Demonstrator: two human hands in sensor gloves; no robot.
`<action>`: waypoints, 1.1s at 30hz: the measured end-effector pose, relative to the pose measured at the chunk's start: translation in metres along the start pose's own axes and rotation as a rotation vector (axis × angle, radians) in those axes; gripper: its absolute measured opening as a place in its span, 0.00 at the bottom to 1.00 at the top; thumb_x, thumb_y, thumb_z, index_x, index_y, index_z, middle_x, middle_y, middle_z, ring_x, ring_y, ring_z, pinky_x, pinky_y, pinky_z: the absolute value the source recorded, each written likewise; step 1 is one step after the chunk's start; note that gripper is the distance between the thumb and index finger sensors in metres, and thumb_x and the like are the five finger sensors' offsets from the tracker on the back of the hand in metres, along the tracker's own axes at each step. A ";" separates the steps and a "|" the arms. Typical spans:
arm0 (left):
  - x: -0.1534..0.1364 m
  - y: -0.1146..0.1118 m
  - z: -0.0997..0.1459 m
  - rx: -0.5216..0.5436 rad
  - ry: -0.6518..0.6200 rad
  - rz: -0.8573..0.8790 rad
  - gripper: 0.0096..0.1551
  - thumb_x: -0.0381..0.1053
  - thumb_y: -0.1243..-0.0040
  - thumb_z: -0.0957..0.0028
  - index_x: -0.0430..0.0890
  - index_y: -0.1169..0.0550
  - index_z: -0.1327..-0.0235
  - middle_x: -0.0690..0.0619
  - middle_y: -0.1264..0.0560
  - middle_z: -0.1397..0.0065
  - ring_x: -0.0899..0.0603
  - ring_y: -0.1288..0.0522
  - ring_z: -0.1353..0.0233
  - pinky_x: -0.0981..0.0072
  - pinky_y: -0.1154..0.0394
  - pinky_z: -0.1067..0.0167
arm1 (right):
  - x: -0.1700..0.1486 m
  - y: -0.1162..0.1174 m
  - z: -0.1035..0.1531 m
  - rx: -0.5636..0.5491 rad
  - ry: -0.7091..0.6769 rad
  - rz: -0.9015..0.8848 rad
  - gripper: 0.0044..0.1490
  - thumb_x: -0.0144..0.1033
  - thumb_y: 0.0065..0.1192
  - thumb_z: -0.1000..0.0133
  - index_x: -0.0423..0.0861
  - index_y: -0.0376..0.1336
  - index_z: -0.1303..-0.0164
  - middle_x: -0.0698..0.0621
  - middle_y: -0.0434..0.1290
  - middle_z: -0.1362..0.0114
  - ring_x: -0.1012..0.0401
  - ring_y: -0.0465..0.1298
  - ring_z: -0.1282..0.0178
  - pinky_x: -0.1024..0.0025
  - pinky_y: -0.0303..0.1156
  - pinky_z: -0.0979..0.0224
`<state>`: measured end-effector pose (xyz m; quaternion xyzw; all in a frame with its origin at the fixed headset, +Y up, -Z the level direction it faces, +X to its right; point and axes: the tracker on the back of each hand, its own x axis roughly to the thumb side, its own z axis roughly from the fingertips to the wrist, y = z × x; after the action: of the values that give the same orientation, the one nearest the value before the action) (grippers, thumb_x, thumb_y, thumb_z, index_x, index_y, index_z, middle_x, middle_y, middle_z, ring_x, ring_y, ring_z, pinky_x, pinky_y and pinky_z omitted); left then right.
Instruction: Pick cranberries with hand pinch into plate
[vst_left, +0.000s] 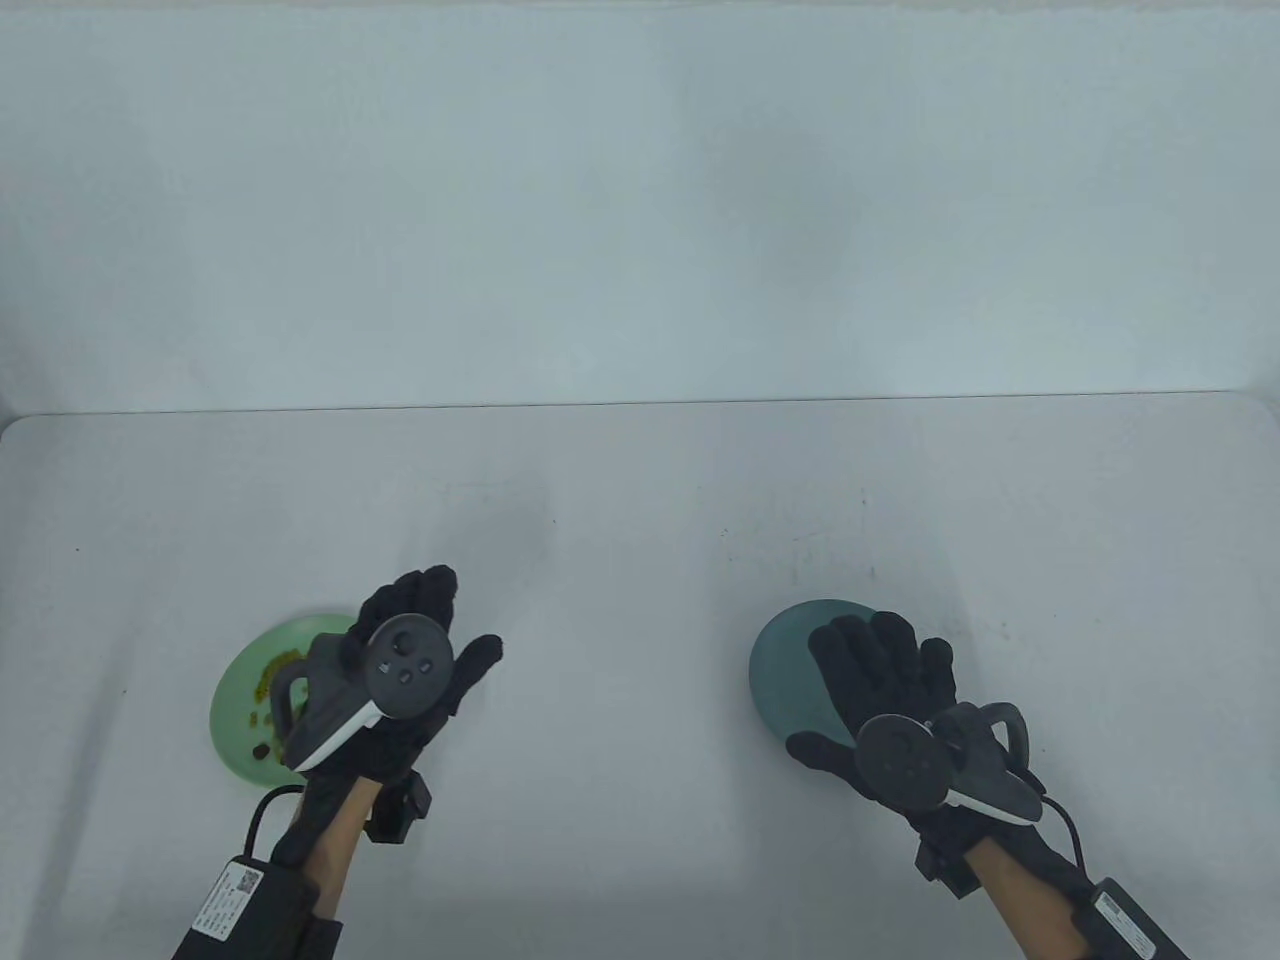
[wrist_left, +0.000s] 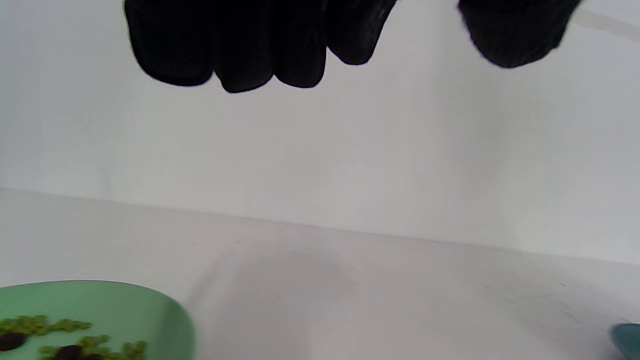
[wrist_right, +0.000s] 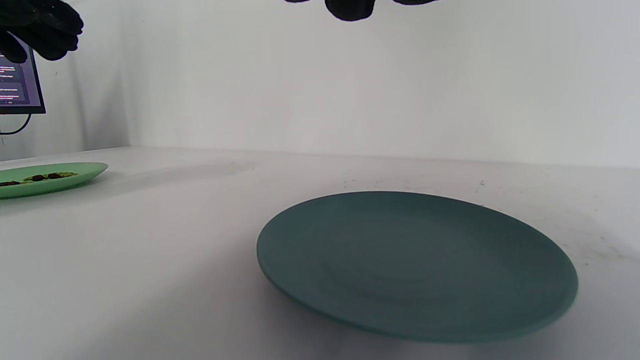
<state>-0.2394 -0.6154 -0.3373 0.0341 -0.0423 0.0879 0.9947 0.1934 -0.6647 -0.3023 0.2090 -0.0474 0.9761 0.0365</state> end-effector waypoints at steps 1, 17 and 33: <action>-0.011 0.001 -0.001 0.006 0.043 0.004 0.47 0.66 0.48 0.40 0.40 0.41 0.16 0.37 0.38 0.17 0.28 0.33 0.21 0.35 0.31 0.30 | 0.000 0.000 0.000 -0.001 0.001 0.002 0.62 0.74 0.34 0.44 0.43 0.39 0.09 0.39 0.46 0.07 0.33 0.48 0.11 0.26 0.45 0.21; -0.164 -0.038 -0.001 -0.080 0.609 0.025 0.41 0.61 0.44 0.40 0.43 0.37 0.19 0.42 0.32 0.22 0.37 0.24 0.30 0.48 0.23 0.38 | 0.000 0.003 0.000 0.027 0.008 0.010 0.61 0.73 0.35 0.44 0.43 0.40 0.09 0.38 0.47 0.08 0.33 0.49 0.11 0.26 0.46 0.21; -0.204 -0.094 0.001 -0.206 0.876 0.096 0.37 0.56 0.41 0.40 0.42 0.34 0.21 0.45 0.29 0.26 0.39 0.22 0.34 0.51 0.22 0.41 | -0.001 0.005 -0.001 0.055 0.023 0.013 0.61 0.73 0.35 0.44 0.43 0.40 0.09 0.38 0.47 0.08 0.33 0.49 0.11 0.26 0.46 0.21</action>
<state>-0.4230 -0.7433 -0.3600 -0.1076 0.3727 0.1352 0.9117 0.1932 -0.6692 -0.3039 0.1984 -0.0212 0.9796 0.0250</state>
